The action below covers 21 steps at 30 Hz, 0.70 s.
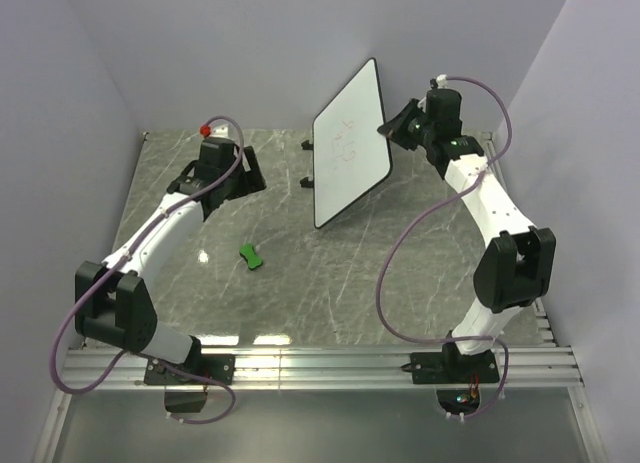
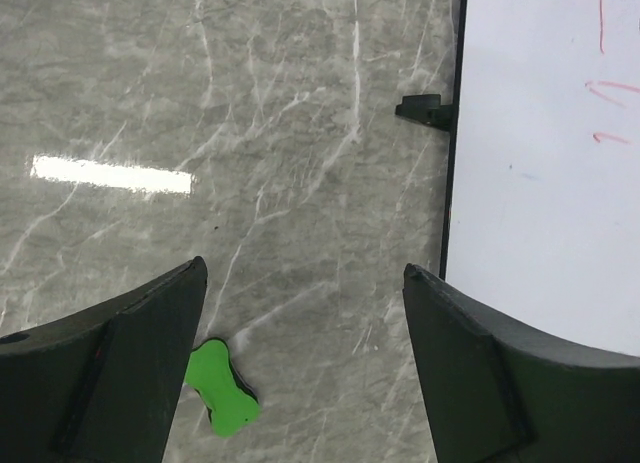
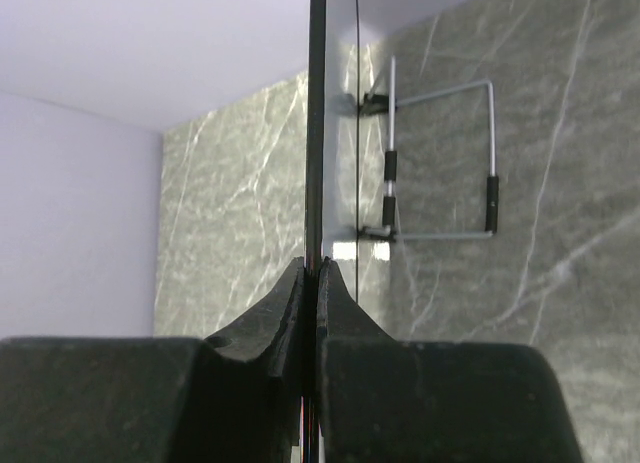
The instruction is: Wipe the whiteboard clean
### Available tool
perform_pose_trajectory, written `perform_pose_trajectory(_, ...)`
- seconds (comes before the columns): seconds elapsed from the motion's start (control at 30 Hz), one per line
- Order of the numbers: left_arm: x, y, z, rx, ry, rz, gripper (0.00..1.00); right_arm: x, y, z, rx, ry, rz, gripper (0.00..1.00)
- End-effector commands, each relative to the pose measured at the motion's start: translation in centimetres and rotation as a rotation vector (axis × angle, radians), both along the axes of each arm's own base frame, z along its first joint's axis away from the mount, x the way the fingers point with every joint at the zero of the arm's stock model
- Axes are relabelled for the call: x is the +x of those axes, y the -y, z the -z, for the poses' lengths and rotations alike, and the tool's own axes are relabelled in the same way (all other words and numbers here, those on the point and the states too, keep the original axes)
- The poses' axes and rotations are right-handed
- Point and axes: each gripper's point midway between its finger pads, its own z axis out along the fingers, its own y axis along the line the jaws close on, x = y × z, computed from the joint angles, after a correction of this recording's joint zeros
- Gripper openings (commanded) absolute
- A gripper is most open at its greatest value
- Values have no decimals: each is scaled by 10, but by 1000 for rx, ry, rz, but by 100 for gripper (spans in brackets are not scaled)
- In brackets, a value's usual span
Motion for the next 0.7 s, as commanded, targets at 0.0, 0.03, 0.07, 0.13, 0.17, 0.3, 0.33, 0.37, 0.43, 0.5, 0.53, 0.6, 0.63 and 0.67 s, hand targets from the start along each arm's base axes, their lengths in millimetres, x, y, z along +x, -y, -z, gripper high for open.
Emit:
perform_pose_trajectory(0.0, 21, 12, -18, -22, 69, 68, 87, 19, -8, -102, 118, 296, -19, 0)
perform_pose_trajectory(0.03, 27, 19, -7, -29, 53, 99, 88, 21, -10, -93, 112, 278, -27, 0)
perform_pose_trajectory(0.07, 33, 22, -2, -25, 53, 126, 93, 22, -11, -83, 109, 255, -31, 0)
perform_pose_trajectory(0.13, 47, 36, 27, -45, 11, 197, 97, 20, -13, -62, 89, 206, -42, 0)
perform_pose_trajectory(0.17, 59, 40, 28, -52, 18, 220, 98, 19, -13, -56, 80, 191, -44, 0)
perform_pose_trajectory(0.3, 98, 66, 66, -172, -57, 315, 98, 13, -9, -30, 33, 119, -46, 0)
perform_pose_trajectory(0.33, 109, 67, 67, -186, -49, 311, 98, 12, -9, -26, 22, 112, -49, 0)
perform_pose_trajectory(0.37, 126, 71, 52, -207, -11, 304, 98, 11, -9, -24, 16, 106, -51, 0)
perform_pose_trajectory(0.43, 146, 73, 76, -209, -46, 274, 98, 8, -7, -15, 2, 80, -50, 0)
perform_pose_trajectory(0.5, 170, 73, 72, -207, -51, 219, 96, 6, -6, -10, -3, 62, -49, 0)
perform_pose_trajectory(0.53, 180, 65, 100, -174, -96, 159, 95, 4, -6, -5, -2, 51, -51, 0)
perform_pose_trajectory(0.6, 197, 66, 97, -184, -90, 121, 95, 1, -7, -4, 1, 42, -58, 0)
perform_pose_trajectory(0.63, 202, 67, 118, -179, -117, 114, 95, -1, -8, -2, 3, 35, -63, 0)
perform_pose_trajectory(0.67, 209, 73, 112, -188, -99, 124, 95, -3, -9, -1, 3, 29, -68, 0)
